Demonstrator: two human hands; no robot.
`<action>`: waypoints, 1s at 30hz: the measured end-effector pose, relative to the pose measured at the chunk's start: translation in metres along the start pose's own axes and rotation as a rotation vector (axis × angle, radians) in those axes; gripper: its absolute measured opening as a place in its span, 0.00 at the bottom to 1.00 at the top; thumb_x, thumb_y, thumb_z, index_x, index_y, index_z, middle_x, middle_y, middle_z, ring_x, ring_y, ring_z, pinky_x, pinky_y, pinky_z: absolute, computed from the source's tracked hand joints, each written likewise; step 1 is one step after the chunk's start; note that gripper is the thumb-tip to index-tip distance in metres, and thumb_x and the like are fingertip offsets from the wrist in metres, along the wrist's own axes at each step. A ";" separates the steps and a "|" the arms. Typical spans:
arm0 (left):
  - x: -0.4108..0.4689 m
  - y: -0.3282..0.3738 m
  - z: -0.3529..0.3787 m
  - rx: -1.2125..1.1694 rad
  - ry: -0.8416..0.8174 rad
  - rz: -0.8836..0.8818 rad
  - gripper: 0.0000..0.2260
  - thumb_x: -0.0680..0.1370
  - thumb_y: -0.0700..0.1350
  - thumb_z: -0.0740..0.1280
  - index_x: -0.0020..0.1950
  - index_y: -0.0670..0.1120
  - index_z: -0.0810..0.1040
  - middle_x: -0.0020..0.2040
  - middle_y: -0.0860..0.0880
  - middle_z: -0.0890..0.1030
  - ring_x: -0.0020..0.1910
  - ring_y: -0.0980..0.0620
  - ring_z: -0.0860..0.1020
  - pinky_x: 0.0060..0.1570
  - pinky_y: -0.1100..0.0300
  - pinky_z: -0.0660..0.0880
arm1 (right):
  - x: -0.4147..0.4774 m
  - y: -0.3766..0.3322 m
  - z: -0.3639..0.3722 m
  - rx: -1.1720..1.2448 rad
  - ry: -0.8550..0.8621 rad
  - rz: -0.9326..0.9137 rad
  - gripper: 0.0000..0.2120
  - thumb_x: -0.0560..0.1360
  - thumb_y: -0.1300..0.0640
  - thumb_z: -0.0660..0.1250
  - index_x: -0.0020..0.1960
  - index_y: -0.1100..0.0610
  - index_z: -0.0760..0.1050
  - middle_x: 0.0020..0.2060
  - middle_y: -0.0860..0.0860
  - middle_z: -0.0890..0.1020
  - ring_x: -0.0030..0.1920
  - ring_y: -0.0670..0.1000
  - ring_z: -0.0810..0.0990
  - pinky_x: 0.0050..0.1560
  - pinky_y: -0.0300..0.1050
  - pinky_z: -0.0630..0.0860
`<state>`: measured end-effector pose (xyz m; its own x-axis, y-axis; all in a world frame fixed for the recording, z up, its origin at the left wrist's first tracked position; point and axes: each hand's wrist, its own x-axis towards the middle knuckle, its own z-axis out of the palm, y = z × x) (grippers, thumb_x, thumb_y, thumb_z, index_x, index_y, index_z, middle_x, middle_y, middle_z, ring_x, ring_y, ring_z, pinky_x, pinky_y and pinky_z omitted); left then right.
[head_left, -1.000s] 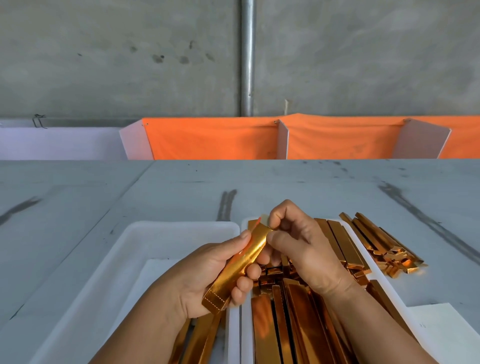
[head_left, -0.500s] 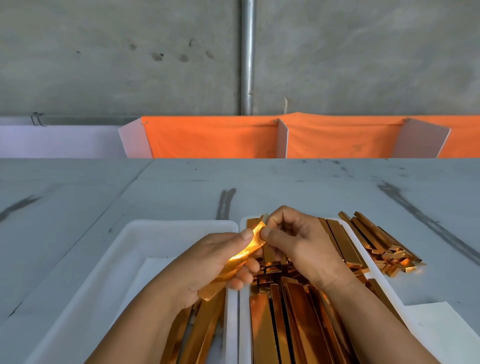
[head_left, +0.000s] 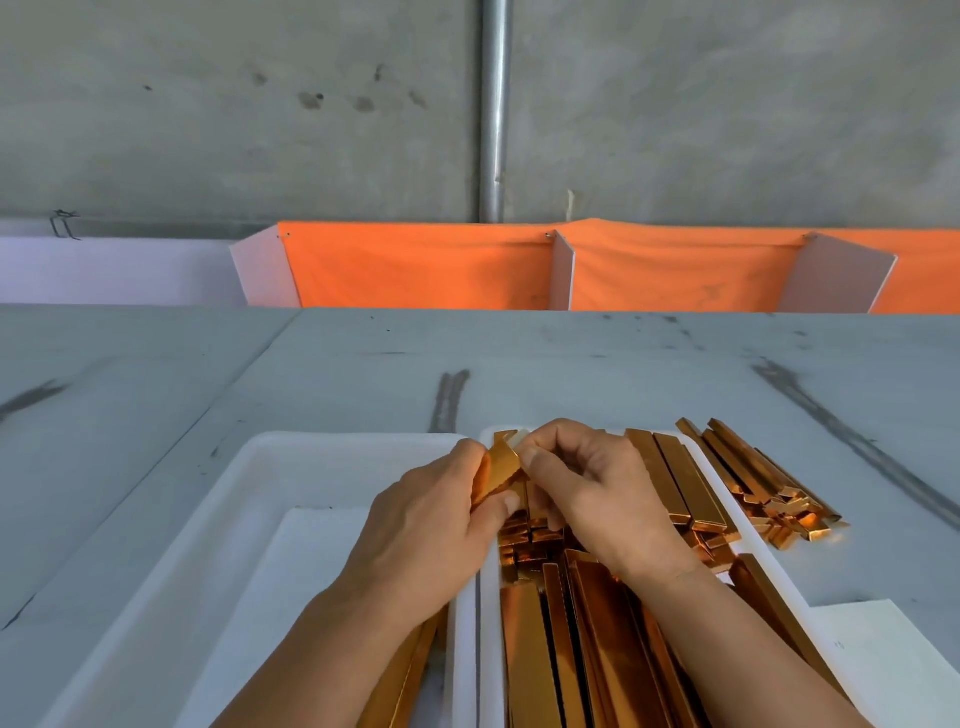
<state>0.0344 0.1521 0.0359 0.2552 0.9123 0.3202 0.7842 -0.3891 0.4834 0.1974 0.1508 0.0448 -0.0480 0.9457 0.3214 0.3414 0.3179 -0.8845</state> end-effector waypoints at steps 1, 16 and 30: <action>0.000 0.000 0.001 -0.003 -0.009 0.005 0.10 0.79 0.61 0.60 0.53 0.58 0.63 0.36 0.58 0.69 0.34 0.59 0.72 0.30 0.69 0.61 | 0.000 0.000 0.000 -0.007 0.006 -0.003 0.10 0.80 0.58 0.65 0.41 0.52 0.79 0.27 0.50 0.79 0.28 0.47 0.75 0.33 0.48 0.75; -0.001 -0.002 0.007 0.026 -0.016 0.038 0.11 0.78 0.63 0.59 0.51 0.59 0.63 0.35 0.57 0.70 0.33 0.59 0.73 0.30 0.69 0.61 | 0.002 0.010 0.000 -0.024 0.044 -0.017 0.12 0.79 0.58 0.66 0.46 0.40 0.79 0.35 0.54 0.81 0.35 0.59 0.79 0.32 0.54 0.78; -0.002 -0.003 0.014 0.012 0.019 0.052 0.11 0.78 0.63 0.58 0.52 0.60 0.62 0.35 0.59 0.70 0.33 0.60 0.74 0.30 0.71 0.63 | 0.000 0.006 0.001 0.031 -0.009 -0.006 0.13 0.81 0.58 0.64 0.43 0.45 0.81 0.30 0.49 0.81 0.33 0.54 0.79 0.33 0.44 0.76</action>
<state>0.0396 0.1536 0.0223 0.2851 0.8882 0.3602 0.7766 -0.4344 0.4563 0.1989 0.1528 0.0389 -0.0583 0.9442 0.3241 0.3115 0.3256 -0.8927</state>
